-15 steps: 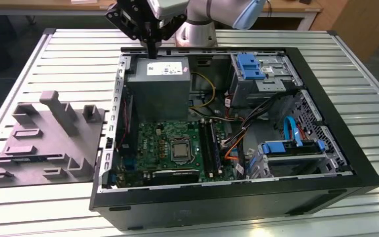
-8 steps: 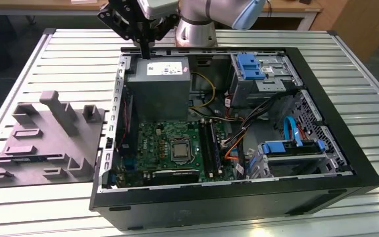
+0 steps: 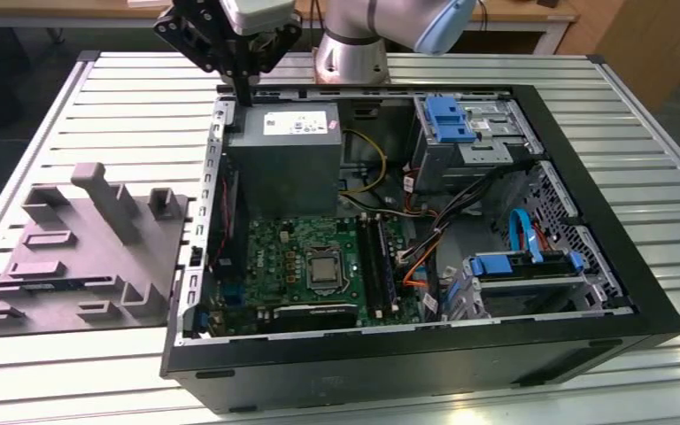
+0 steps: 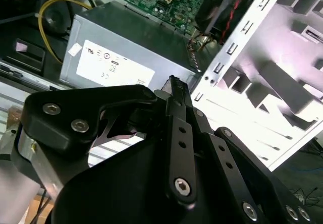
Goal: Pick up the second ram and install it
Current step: 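Reach for the second ram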
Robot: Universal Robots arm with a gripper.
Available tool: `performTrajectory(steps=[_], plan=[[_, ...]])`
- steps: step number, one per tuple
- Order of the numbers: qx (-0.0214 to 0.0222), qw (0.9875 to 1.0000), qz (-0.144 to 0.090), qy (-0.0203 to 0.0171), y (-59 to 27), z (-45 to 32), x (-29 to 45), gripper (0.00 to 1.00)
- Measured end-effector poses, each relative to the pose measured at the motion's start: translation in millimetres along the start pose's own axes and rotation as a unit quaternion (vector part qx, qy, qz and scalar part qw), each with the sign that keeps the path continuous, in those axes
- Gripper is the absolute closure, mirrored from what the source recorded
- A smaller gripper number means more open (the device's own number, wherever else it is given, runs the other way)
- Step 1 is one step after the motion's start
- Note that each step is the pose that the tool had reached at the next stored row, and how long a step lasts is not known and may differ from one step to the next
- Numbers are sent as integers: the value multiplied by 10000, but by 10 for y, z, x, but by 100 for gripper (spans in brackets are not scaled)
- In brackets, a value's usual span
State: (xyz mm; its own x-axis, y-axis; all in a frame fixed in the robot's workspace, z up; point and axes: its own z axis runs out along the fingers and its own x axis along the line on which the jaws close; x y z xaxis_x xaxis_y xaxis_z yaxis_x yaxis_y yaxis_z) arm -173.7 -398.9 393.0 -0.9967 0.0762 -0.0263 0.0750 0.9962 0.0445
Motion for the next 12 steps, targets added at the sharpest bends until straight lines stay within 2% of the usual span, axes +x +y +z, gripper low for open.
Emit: performTrajectory(steps=[12], plan=[[-1,10000,0,-14,-24,-6,319,90]])
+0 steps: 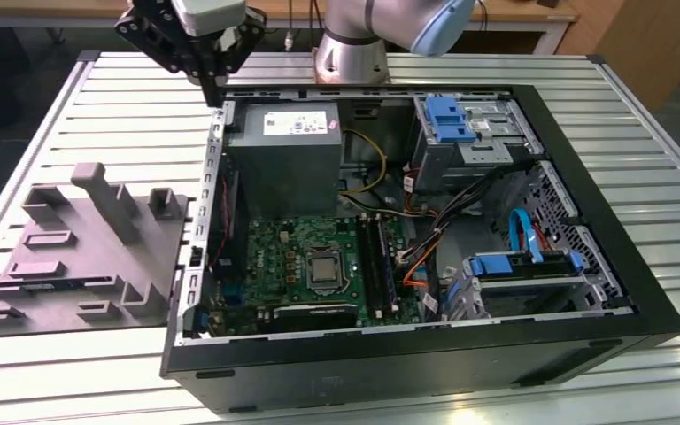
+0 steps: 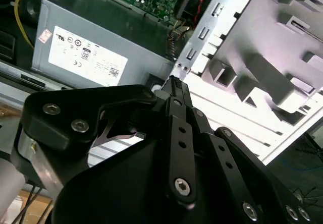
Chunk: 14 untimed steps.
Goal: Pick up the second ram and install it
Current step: 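Reach for the second ram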
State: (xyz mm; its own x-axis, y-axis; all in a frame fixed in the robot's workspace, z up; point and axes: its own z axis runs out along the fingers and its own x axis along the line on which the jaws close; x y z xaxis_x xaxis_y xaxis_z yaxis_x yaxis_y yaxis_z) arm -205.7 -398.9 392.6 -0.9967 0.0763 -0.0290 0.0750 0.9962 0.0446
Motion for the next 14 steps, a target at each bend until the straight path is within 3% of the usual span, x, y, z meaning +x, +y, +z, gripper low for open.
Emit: performTrajectory(steps=[14], plan=[[-2,10000,-1,-15,-27,-7,358,90]])
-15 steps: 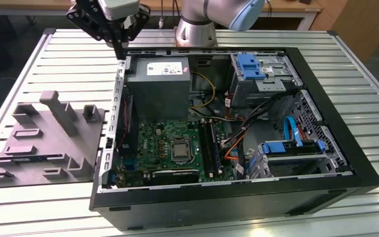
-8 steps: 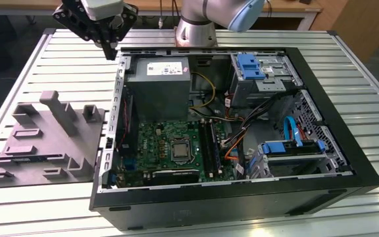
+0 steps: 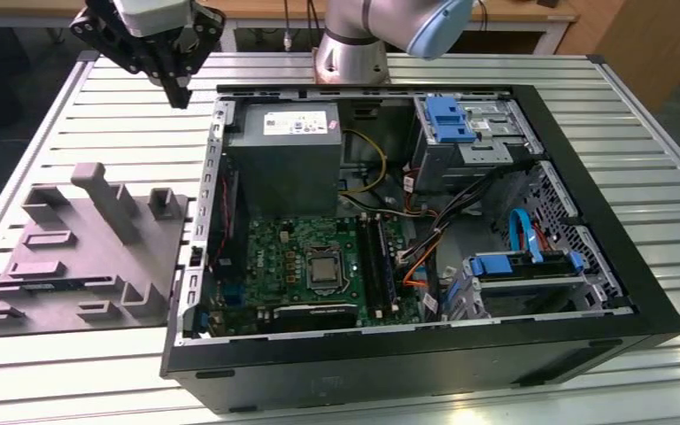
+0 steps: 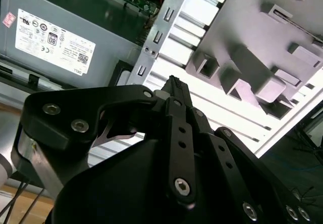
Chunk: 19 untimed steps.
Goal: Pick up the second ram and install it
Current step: 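Reach for the second ram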
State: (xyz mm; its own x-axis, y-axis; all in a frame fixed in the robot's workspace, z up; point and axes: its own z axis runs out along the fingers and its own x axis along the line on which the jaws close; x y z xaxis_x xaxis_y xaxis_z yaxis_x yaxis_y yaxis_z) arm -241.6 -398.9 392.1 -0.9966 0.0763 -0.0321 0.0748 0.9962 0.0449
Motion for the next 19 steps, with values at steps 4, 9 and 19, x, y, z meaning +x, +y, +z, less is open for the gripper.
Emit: performTrajectory(steps=[4,9,19], plan=[[0,10000,0,-4,-7,-2,89,90],[-1,10000,-1,-8,-14,-6,188,90],[-1,10000,-1,-15,-29,-11,389,90]])
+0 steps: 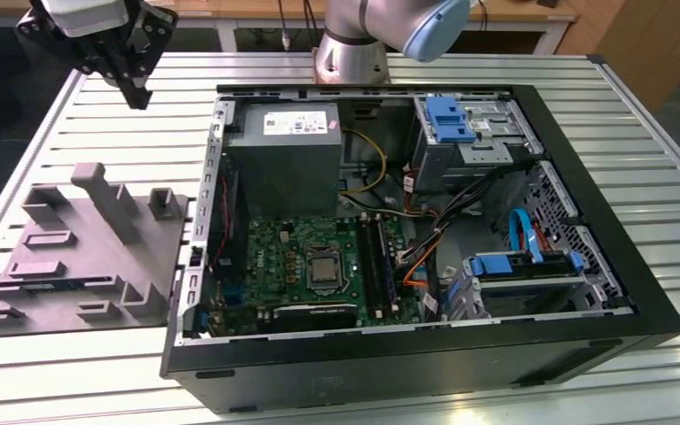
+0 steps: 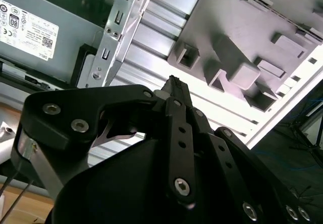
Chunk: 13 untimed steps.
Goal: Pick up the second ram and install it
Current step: 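Reach for the second ram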
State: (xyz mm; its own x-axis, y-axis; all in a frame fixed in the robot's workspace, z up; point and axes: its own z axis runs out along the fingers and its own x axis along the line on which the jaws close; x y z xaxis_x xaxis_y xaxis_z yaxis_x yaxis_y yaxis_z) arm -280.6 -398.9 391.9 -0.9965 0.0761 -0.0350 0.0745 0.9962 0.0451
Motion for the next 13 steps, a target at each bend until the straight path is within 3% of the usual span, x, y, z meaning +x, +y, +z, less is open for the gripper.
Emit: performTrajectory(steps=[7,13], plan=[[-1,10000,0,-5,-13,-2,171,90],[-1,10000,1,-9,-28,-2,373,90]])
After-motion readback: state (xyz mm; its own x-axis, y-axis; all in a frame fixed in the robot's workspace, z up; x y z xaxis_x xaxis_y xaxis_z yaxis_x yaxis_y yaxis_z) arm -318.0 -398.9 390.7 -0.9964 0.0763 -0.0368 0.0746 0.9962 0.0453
